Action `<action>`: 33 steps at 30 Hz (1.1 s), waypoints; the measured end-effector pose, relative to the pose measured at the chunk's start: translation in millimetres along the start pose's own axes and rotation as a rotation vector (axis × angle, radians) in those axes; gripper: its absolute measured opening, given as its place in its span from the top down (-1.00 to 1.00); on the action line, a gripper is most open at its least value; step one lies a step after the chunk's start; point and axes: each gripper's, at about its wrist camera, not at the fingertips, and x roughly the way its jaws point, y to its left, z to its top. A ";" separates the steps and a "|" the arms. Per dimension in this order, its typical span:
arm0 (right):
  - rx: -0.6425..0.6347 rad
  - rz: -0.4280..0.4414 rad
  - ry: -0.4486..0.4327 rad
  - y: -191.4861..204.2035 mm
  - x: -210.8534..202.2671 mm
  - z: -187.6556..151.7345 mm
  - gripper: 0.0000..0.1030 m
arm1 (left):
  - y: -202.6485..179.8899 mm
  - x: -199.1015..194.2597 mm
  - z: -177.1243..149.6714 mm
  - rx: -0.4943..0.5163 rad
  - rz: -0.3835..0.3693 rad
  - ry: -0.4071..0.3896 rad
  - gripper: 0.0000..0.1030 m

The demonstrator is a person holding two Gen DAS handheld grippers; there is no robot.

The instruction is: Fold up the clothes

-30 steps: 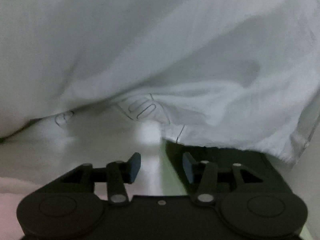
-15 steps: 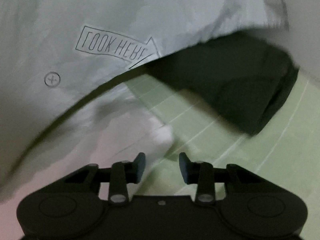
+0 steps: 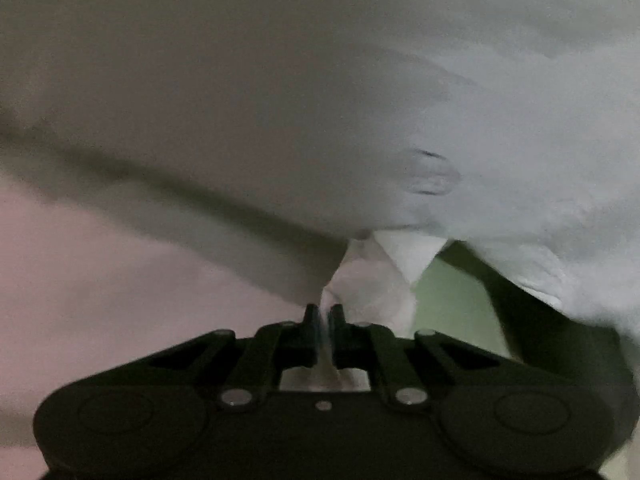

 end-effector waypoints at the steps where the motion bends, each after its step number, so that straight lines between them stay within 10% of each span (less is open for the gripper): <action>1: 0.019 0.016 0.010 2.9 2.4 -0.7 0.82 | -3.3 0.8 -2.0 0.010 -0.005 0.007 -0.17; 11: 0.717 0.244 -0.085 -90.1 -20.5 -34.0 0.42 | -21.2 15.4 -17.3 0.075 -0.026 0.082 -0.19; 18: 0.705 0.106 -0.018 -102.2 -9.2 -43.4 0.39 | -19.1 22.9 -15.5 0.068 -0.033 0.104 -0.19; 33: 0.892 0.316 -0.005 -99.7 25.7 -46.7 0.29 | -10.1 29.8 -16.4 0.026 -0.019 0.133 -0.20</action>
